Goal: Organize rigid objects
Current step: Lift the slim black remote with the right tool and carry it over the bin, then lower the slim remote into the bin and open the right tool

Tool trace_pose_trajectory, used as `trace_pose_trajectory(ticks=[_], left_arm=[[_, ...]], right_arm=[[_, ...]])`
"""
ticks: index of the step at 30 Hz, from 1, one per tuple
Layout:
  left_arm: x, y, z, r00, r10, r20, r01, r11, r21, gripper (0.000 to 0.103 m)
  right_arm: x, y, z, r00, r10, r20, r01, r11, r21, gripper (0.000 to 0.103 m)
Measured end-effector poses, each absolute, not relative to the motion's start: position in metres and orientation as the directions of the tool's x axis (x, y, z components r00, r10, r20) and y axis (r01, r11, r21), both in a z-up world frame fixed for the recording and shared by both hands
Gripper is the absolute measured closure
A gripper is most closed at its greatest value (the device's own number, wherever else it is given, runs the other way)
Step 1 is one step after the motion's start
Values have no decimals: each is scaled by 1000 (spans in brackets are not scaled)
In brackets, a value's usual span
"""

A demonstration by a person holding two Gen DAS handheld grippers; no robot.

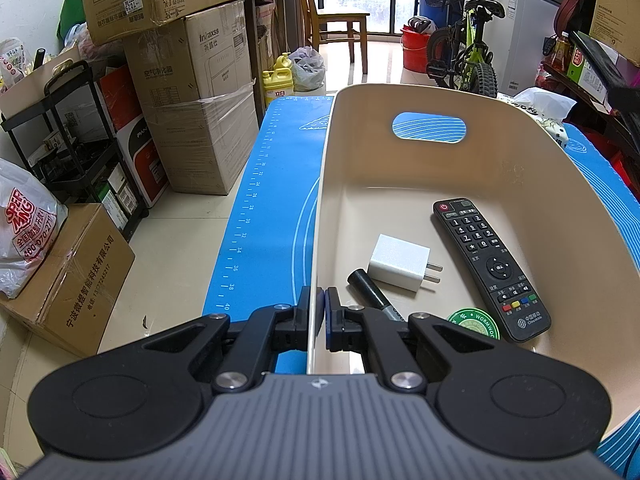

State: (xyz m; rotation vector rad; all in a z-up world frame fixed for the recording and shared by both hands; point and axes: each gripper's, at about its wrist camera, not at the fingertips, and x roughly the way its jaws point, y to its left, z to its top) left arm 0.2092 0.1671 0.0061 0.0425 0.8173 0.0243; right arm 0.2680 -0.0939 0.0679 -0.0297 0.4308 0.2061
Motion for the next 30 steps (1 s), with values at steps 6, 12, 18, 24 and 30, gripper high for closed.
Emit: trace_pose_trajectory(ticks=[6, 12, 18, 24, 30], left_arm=[[209, 168, 6, 683, 38, -729, -5, 999, 48, 97], [210, 168, 6, 683, 38, -729, -5, 999, 47, 97], [210, 168, 6, 683, 38, -729, -5, 999, 47, 97], [210, 166, 4, 680, 39, -732, -3, 999, 51, 97], [210, 166, 5, 680, 38, -732, -2, 999, 49, 97]], right_arm=[[268, -51, 80, 856, 282, -433, -305, 952, 17, 59], [280, -8, 68, 777, 353, -521, -402, 916, 22, 59], [292, 25, 39, 695, 340, -634, -442, 897, -4, 59], [302, 40, 18, 628, 328, -706, -456, 890, 7, 59], [311, 54, 4, 560, 282, -779, -483, 875, -31, 59]])
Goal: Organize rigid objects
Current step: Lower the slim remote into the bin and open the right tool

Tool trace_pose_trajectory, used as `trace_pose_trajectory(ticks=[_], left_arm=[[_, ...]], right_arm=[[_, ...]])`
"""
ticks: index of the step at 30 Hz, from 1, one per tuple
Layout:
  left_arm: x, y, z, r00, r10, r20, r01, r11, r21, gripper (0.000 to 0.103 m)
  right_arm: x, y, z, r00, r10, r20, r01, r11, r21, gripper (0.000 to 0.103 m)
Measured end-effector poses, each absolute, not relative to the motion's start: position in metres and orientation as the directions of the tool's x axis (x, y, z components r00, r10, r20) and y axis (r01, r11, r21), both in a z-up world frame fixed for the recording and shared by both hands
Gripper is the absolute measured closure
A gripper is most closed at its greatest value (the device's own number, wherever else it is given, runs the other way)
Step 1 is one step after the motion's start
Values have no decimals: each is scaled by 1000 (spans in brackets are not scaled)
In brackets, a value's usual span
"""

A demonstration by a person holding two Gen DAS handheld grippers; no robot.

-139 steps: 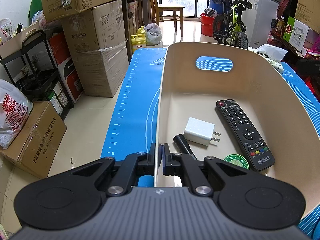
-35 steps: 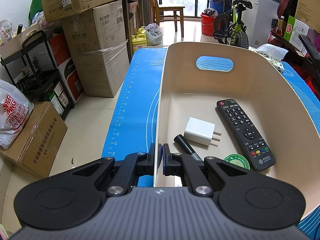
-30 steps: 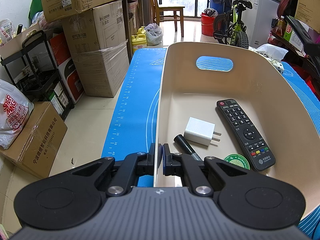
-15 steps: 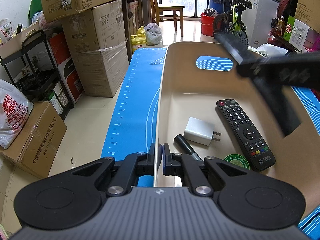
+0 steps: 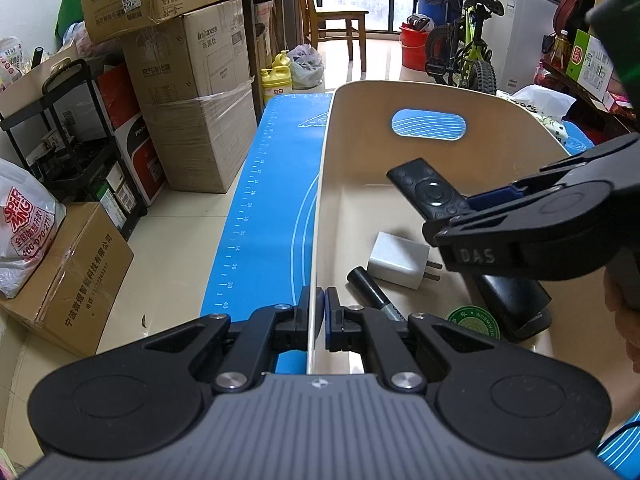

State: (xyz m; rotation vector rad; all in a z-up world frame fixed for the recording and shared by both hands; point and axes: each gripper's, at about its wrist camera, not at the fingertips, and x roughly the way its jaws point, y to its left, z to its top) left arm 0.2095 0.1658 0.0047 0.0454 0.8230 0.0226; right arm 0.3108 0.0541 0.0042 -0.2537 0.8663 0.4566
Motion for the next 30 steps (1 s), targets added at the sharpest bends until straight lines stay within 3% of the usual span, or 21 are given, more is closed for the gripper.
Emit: trace_pose_trajectory(ticks=[11, 15, 18, 21, 26, 30], left_arm=[[210, 164, 5, 678, 39, -734, 0, 999, 52, 97], [209, 163, 6, 679, 35, -733, 0, 999, 48, 97], [209, 163, 5, 678, 38, -734, -2, 999, 50, 97], [209, 164, 5, 677, 37, -735, -3, 999, 48, 97], [209, 164, 5, 677, 37, -735, -3, 999, 48, 97], [209, 164, 5, 677, 37, -735, -3, 999, 48, 97]], right_arm=[[324, 69, -17, 435, 199, -878, -519, 852, -64, 58], [325, 71, -15, 427, 198, -882, -521, 852, -60, 53], [322, 67, -8, 445, 219, -869, -512, 858, -47, 28], [319, 59, 1, 474, 249, -845, -506, 862, -30, 15], [308, 39, 27, 556, 262, -789, -470, 882, -39, 14], [298, 17, 54, 648, 290, -704, -435, 900, -30, 5]])
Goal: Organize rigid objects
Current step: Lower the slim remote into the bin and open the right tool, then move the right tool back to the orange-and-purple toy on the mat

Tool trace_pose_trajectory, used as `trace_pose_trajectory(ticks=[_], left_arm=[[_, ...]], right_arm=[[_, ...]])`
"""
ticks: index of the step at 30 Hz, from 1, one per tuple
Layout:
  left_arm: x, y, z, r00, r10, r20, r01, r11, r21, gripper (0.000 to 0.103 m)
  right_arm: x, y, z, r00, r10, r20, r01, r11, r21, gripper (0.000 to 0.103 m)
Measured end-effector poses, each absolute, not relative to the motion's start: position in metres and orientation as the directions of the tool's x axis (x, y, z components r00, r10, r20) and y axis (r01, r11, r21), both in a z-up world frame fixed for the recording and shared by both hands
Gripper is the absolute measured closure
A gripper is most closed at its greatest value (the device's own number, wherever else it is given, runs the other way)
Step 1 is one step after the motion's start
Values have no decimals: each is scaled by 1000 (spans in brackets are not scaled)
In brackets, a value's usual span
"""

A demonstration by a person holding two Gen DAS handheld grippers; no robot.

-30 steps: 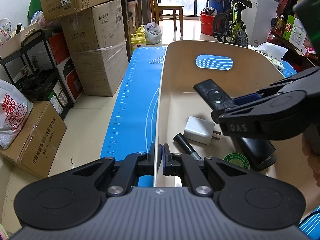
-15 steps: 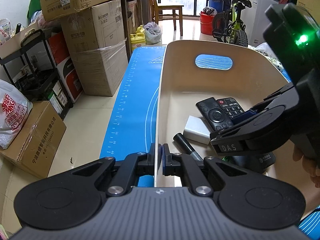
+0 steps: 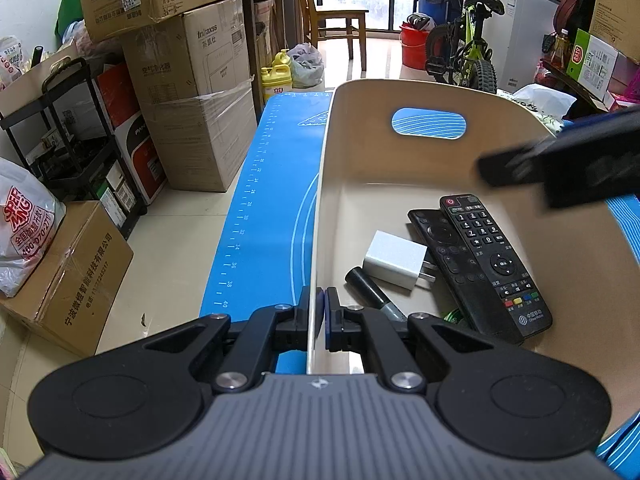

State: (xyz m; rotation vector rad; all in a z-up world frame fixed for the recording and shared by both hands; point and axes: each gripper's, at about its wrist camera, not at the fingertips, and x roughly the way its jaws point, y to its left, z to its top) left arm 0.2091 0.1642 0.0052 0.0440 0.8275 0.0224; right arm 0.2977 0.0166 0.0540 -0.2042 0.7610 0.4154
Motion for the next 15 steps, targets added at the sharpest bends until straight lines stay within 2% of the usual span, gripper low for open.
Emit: trace_pose_trajectory(ticks=[3, 10, 15], left_arm=[[209, 164, 5, 677, 37, -735, -3, 999, 48, 97], [209, 164, 5, 676, 37, -736, -3, 999, 48, 97], [209, 164, 5, 676, 37, -736, -3, 999, 48, 97]], right_arm=[[291, 0, 67, 704, 278, -654, -410, 910, -54, 2], [277, -54, 82, 766, 221, -603, -334, 939, -79, 2], [276, -96, 66, 767, 183, -615, -264, 964, -43, 2]])
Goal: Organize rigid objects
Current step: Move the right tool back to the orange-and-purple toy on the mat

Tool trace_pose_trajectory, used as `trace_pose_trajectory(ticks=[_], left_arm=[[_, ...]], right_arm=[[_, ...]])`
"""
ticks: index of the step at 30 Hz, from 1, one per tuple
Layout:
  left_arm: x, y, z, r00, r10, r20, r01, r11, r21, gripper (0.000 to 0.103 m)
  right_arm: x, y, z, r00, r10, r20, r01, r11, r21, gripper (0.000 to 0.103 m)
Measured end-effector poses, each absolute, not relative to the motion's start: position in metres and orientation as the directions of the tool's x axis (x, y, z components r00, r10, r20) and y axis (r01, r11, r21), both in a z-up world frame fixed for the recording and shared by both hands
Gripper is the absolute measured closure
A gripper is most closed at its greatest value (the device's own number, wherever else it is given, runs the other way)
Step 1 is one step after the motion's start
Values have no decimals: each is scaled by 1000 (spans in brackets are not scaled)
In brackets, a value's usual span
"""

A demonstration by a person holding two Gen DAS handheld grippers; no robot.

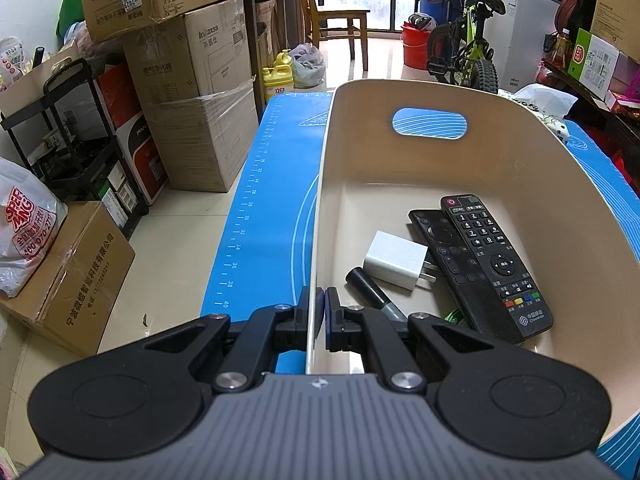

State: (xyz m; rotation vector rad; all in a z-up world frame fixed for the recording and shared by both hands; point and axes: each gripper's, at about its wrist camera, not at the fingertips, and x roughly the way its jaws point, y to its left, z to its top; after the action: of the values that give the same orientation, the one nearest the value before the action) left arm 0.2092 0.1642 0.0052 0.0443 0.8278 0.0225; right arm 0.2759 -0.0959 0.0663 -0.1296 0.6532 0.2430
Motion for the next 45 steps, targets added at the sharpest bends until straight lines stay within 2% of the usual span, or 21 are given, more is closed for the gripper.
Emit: trace_pose_trajectory(ticks=[8, 18, 25, 38, 42, 44, 45], left_arm=[[209, 164, 5, 677, 37, -735, -3, 999, 47, 97], [209, 164, 5, 676, 37, -736, -3, 999, 48, 96], [209, 164, 5, 676, 37, -736, -3, 999, 49, 96], [209, 163, 5, 677, 38, -735, -3, 999, 49, 96], [209, 163, 5, 676, 38, -736, -3, 999, 49, 96], [209, 163, 5, 676, 38, -735, -3, 999, 50, 96], [209, 163, 5, 676, 38, -735, -3, 999, 50, 96]], right_arm=[[276, -131, 4, 745, 101, -659, -186, 981, -60, 2], [289, -148, -51, 713, 139, -687, -130, 989, 66, 2], [293, -141, -74, 696, 151, -702, -117, 988, 96, 2], [298, -121, -87, 709, 117, -695, -119, 992, 46, 3], [296, -118, -87, 722, 111, -683, -125, 992, 29, 13], [295, -117, -85, 727, 112, -678, -130, 991, 25, 23], [294, -117, -84, 730, 115, -674, -134, 991, 24, 32]])
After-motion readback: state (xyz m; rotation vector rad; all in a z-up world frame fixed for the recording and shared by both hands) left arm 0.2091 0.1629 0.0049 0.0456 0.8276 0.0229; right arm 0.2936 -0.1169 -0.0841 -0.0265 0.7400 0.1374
